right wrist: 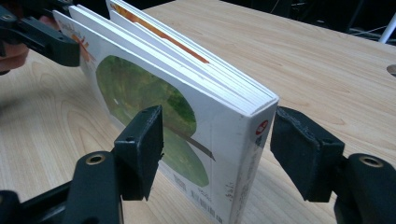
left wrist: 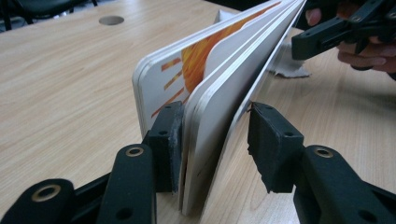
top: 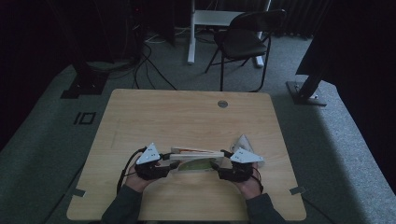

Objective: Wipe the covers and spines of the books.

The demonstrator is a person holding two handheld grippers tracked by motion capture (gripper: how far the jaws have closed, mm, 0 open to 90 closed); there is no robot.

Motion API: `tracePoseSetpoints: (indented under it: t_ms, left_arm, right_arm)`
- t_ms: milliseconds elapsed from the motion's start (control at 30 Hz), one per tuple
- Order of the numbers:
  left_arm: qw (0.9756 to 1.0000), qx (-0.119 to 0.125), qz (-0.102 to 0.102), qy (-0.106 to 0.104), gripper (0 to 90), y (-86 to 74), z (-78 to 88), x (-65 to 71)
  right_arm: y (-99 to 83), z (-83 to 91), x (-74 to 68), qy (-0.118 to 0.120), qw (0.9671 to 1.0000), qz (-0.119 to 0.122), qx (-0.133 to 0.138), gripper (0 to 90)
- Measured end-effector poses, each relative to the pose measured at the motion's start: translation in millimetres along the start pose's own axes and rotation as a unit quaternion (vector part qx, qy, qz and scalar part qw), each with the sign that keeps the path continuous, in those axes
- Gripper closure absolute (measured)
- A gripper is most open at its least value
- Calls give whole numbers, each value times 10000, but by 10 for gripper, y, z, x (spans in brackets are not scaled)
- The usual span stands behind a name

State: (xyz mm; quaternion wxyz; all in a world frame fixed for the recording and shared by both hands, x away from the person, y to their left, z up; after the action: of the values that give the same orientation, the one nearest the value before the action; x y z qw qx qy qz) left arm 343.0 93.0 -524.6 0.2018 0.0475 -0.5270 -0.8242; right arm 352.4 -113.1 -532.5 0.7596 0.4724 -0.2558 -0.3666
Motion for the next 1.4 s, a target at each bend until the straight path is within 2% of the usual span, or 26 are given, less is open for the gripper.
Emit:
tracePoseSetpoints:
  t_ms: [167, 333, 467, 700, 867, 1200, 1400]
  left_arm:
    - [9999, 126, -88, 24, 560, 41, 61, 12]
    - [9994, 194, -231, 185, 554, 82, 122, 13]
    - [9988, 296, -316, 226, 544, 126, 155, 33]
    - [9976, 550, -263, 323, 414, 182, 202, 8]
    - [9970, 581, -224, 459, 342, 184, 195, -43]
    - [9972, 637, -263, 272, 274, 214, 99, -60]
    - [9976, 580, -255, 286, 269, 189, 40, -120]
  right_arm:
    - [-3, -1, 5, -5, 10000, -6, 2, 337]
    - [-8, -5, 7, 3, 10000, -16, -4, 338]
    - [-18, -11, 8, 9, 10000, -15, -18, 339]
    - [-21, -10, 14, -4, 10000, -22, -19, 331]
    - [-33, -21, 13, -5, 10000, -28, -46, 324]
    - [-49, -37, 7, -2, 10000, -28, -90, 316]
    - [-51, -39, 8, 7, 10000, -35, -91, 312]
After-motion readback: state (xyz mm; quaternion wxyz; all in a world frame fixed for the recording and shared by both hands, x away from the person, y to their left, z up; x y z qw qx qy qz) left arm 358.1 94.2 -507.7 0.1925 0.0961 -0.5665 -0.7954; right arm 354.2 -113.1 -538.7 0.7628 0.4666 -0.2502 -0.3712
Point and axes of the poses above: each handheld gripper's, and its own axes: z roughly backward along the jaws, y roughly out of its top, x roughly to its right, the point moved 9 cm from there along -z, roughly forward along the jaws, and after that the axes turned 11 degrees about -y, right-handed, at the moved point
